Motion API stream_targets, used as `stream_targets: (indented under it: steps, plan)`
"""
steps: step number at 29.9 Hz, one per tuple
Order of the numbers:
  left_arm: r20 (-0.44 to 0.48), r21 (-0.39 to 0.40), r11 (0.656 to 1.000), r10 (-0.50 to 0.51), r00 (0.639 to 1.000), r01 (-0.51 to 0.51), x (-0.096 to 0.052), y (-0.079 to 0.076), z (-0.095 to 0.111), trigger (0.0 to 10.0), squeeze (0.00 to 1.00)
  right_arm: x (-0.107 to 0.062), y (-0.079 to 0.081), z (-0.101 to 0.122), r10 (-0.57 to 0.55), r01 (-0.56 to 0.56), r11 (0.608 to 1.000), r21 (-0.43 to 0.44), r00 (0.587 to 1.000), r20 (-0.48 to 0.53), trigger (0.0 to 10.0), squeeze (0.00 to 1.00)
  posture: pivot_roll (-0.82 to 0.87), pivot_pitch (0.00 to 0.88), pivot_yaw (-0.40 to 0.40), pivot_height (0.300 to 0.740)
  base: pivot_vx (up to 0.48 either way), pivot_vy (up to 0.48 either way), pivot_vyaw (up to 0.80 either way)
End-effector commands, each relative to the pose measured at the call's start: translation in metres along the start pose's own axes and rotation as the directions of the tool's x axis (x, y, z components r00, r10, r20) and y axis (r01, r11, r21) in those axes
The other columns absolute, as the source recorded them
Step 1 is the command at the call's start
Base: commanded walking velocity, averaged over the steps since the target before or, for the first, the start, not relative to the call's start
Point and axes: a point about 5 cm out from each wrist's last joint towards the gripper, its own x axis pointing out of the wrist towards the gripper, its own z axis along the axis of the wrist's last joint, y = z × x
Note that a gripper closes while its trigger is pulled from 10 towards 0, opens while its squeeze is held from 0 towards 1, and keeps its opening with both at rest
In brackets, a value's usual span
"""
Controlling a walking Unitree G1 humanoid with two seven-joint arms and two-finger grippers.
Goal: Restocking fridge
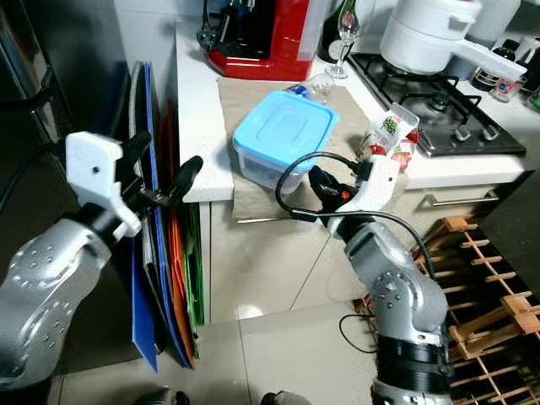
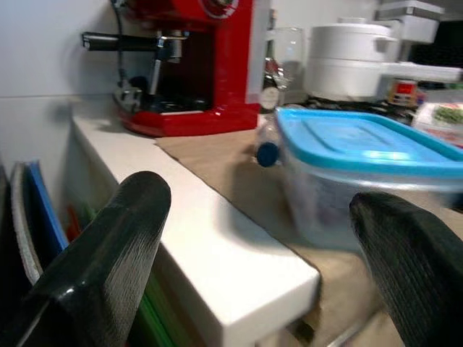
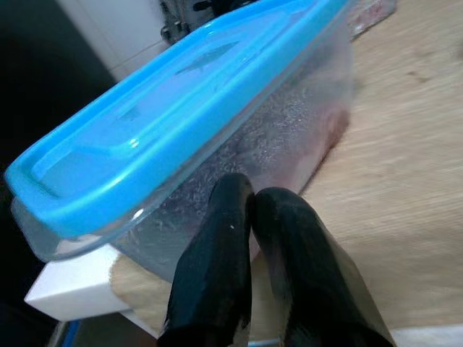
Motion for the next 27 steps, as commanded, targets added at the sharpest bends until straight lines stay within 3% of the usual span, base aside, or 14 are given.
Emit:
stream_targets:
  steps: [1, 5, 6, 9, 13, 17, 18, 19, 24, 25, 27]
  plan:
    - [0.028, -0.005, 1.000, -0.029, 0.999, 0.029, -0.003, -0.001, 0.008, 10.0, 0.00, 0.009, 0.009, 0.001, 0.040, -0.040, 0.999, -0.013, 0.999, 0.006, 10.0, 0.00, 0.05, 0.041, -0.106, 0.740, 0.000, 0.000, 0.00]
    - [0.047, -0.002, 0.997, -0.073, 0.996, 0.073, -0.003, -0.006, 0.013, 10.0, 0.00, 0.028, 0.035, -0.003, 0.135, -0.135, 0.991, 0.003, 0.991, 0.000, 10.0, 0.00, 0.05, 0.039, -0.105, 0.740, 0.000, 0.000, 0.00]
    - [0.047, -0.002, 0.997, -0.073, 0.996, 0.073, -0.003, -0.006, 0.013, 10.0, 0.00, 0.028, 0.035, -0.003, 0.135, -0.135, 0.991, 0.003, 0.991, 0.000, 10.0, 0.00, 0.05, 0.039, -0.105, 0.740, 0.000, 0.000, 0.00]
    - [0.025, 0.025, 0.993, -0.114, 0.993, 0.113, -0.004, -0.009, 0.013, 10.0, 0.00, 0.044, 0.059, -0.009, 0.212, -0.212, 0.977, 0.021, 0.977, -0.009, 10.0, 0.00, 0.06, 0.034, -0.106, 0.740, 0.000, 0.000, 0.00]
    - [0.008, 0.033, 0.992, -0.126, 0.992, 0.125, -0.004, -0.011, 0.011, 10.0, 0.00, 0.057, 0.072, -0.015, 0.250, -0.249, 0.968, 0.018, 0.968, -0.020, 10.0, 0.00, 0.07, 0.033, -0.108, 0.740, 0.000, 0.000, 0.00]
    - [0.009, 0.034, 0.993, -0.117, 0.993, 0.116, -0.002, -0.010, 0.010, 10.0, 0.00, 0.058, 0.067, -0.008, 0.220, -0.219, 0.975, -0.023, 0.976, 0.009, 10.0, 0.00, 0.08, 0.033, -0.113, 0.740, 0.000, 0.000, 0.00]
    - [0.013, 0.035, 0.994, -0.105, 0.994, 0.105, -0.001, -0.009, 0.011, 10.0, 0.00, 0.055, 0.050, 0.006, 0.124, -0.118, 0.989, -0.093, 0.990, 0.064, 10.0, 0.00, 0.08, 0.036, -0.120, 0.740, 0.000, 0.000, 0.00]
    - [0.017, 0.031, 0.994, -0.103, 0.995, 0.103, 0.000, -0.009, 0.011, 10.0, 0.00, 0.052, 0.042, 0.012, 0.084, -0.072, 0.989, -0.126, 0.992, 0.093, 10.0, 0.00, 0.07, 0.038, -0.120, 0.740, 0.000, 0.000, 0.00]
    - [0.023, 0.016, 0.995, -0.097, 0.995, 0.097, 0.001, -0.011, 0.011, 10.0, 0.00, 0.034, 0.023, 0.037, -0.002, 0.049, 0.972, -0.230, 0.980, 0.197, 10.0, 0.00, 0.05, 0.044, -0.114, 0.740, 0.000, 0.000, 0.00]
    - [0.024, 0.012, 0.995, -0.095, 0.995, 0.094, 0.002, -0.011, 0.011, 10.0, 0.00, 0.027, 0.019, 0.047, -0.023, 0.084, 0.965, -0.247, 0.970, 0.240, 10.0, 1.00, 0.05, 0.044, -0.114, 0.740, 0.000, 0.000, 0.00]
    - [0.030, 0.001, 0.996, -0.085, 0.996, 0.085, 0.004, -0.011, 0.011, 10.0, 0.00, 0.013, 0.017, 0.066, -0.036, 0.155, 0.931, -0.331, 0.940, 0.339, 10.0, 1.00, 0.03, 0.045, -0.107, 0.740, 0.000, 0.000, 0.00]
